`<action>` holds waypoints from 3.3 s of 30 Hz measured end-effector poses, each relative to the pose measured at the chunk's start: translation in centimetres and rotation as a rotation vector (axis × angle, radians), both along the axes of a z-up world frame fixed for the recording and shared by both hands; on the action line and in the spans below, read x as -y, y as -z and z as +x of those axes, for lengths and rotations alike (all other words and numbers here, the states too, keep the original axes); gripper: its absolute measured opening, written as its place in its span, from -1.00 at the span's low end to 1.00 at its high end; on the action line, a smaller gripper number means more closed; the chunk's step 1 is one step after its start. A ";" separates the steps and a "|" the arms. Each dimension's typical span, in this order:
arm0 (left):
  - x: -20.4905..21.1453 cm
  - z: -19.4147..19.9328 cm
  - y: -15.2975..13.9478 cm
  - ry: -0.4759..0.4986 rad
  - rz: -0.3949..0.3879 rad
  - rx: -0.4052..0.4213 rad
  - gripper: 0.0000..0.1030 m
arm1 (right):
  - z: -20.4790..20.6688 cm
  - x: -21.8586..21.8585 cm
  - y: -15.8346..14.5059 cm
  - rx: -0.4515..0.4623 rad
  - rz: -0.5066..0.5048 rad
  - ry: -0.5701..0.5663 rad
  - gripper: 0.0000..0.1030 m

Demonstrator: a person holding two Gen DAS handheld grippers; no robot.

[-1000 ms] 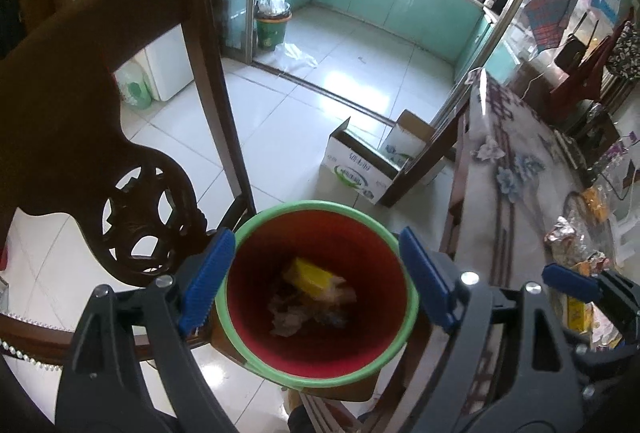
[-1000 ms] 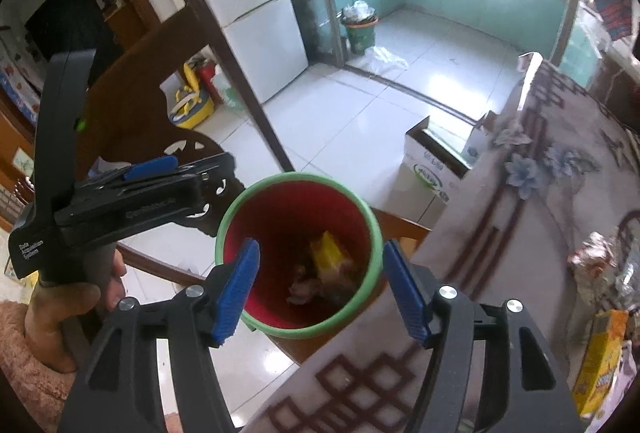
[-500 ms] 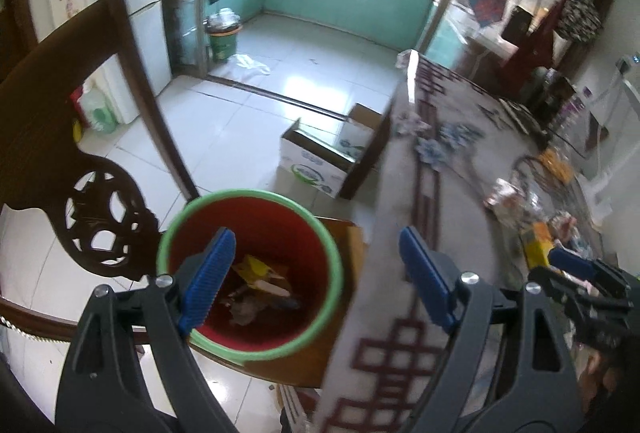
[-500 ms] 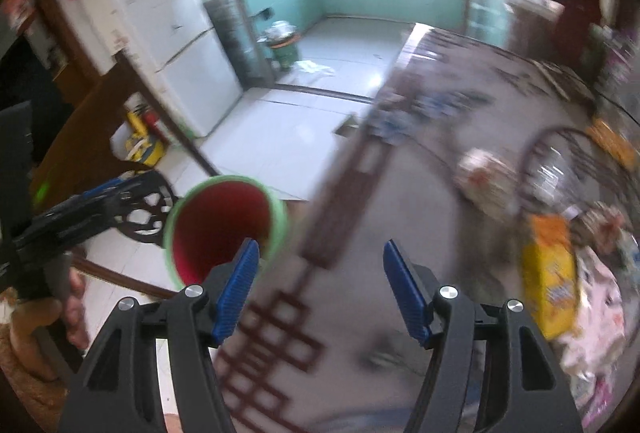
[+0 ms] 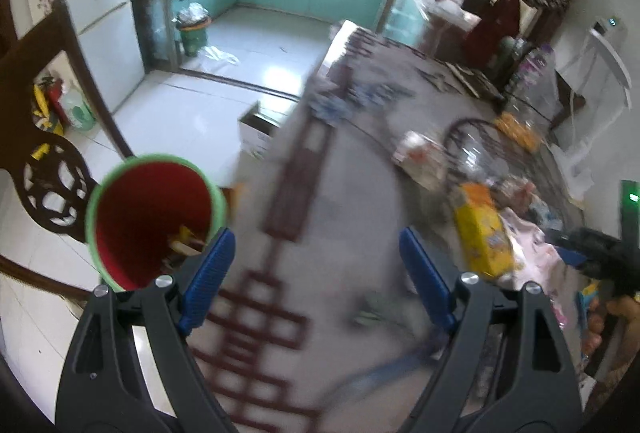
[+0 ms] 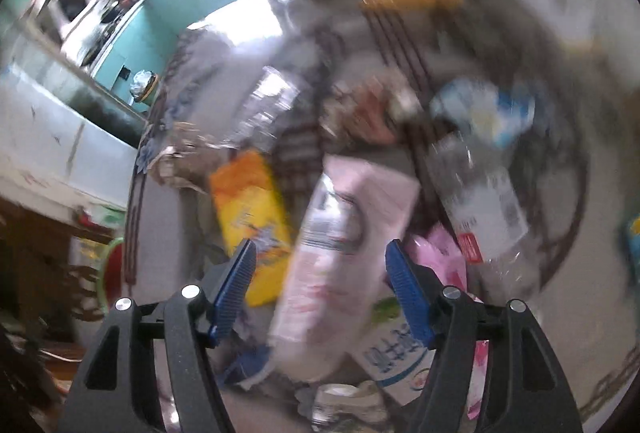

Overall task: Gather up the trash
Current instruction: 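Grasp the pink-white carton with the right tool while the left grasps the yellow iced-tea carton, then carry the pink-white carton and yellow iced-tea carton in both tools over the bucket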

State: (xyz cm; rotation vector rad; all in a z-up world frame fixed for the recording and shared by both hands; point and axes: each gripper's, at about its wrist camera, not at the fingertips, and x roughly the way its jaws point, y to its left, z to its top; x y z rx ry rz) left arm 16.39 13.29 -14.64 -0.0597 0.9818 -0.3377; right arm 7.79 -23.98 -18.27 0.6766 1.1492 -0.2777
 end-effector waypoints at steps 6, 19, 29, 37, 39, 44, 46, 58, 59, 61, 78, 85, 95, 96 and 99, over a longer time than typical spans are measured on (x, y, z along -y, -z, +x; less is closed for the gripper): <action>5.3 -3.6 0.1 0.031 0.028 -0.002 0.59 | 0.6 3.1 3.4 -0.039 0.213 -0.040 0.28; 12.0 -4.5 -0.7 0.033 0.054 0.007 0.59 | -0.3 5.4 1.9 0.088 0.371 -0.159 -0.22; 21.0 0.3 5.1 0.086 0.051 -0.136 0.59 | -5.0 9.0 -5.2 0.267 0.136 -0.091 -0.22; 23.6 2.2 8.9 0.044 0.068 -0.220 0.59 | -5.0 10.4 -4.4 0.253 0.118 -0.052 -0.21; 24.3 2.5 9.6 0.059 0.099 -0.221 0.58 | -4.5 10.3 -4.2 0.244 0.116 -0.057 -0.21; 24.3 2.9 10.5 0.064 0.091 -0.248 0.23 | -3.8 9.0 -4.0 0.227 0.081 -0.103 -0.21; 24.2 2.8 10.2 0.077 0.088 -0.238 0.21 | -3.5 8.5 -4.1 0.229 0.077 -0.121 -0.21; 18.9 -1.9 -0.6 0.097 0.029 0.044 0.21 | -2.1 2.6 -8.5 0.330 -0.011 -0.251 -0.21; 18.1 -2.1 -1.6 0.082 0.021 0.064 0.21 | -2.0 2.1 -8.7 0.336 -0.015 -0.261 -0.21; 16.3 -2.9 -3.2 0.050 0.003 0.099 0.21 | -1.7 0.8 -9.4 0.349 -0.026 -0.296 -0.21; 6.0 -6.6 -6.8 -0.124 -0.034 0.165 0.22 | -0.5 -7.5 -10.1 0.364 -0.062 -0.471 -0.21; 4.5 -6.6 -7.6 -0.136 -0.036 0.174 0.22 | -0.4 -8.6 -10.9 0.389 -0.086 -0.485 -0.21; 1.4 -7.0 -7.2 -0.181 -0.030 0.151 0.22 | 2.3 -12.1 -11.0 0.379 -0.119 -0.574 -0.21; 0.9 -7.0 -7.2 -0.188 -0.032 0.152 0.22 | 2.5 -12.4 -11.0 0.377 -0.125 -0.580 -0.21; -0.7 -6.8 -7.5 -0.207 -0.030 0.164 0.22 | 3.3 -13.6 -10.9 0.370 -0.133 -0.594 -0.21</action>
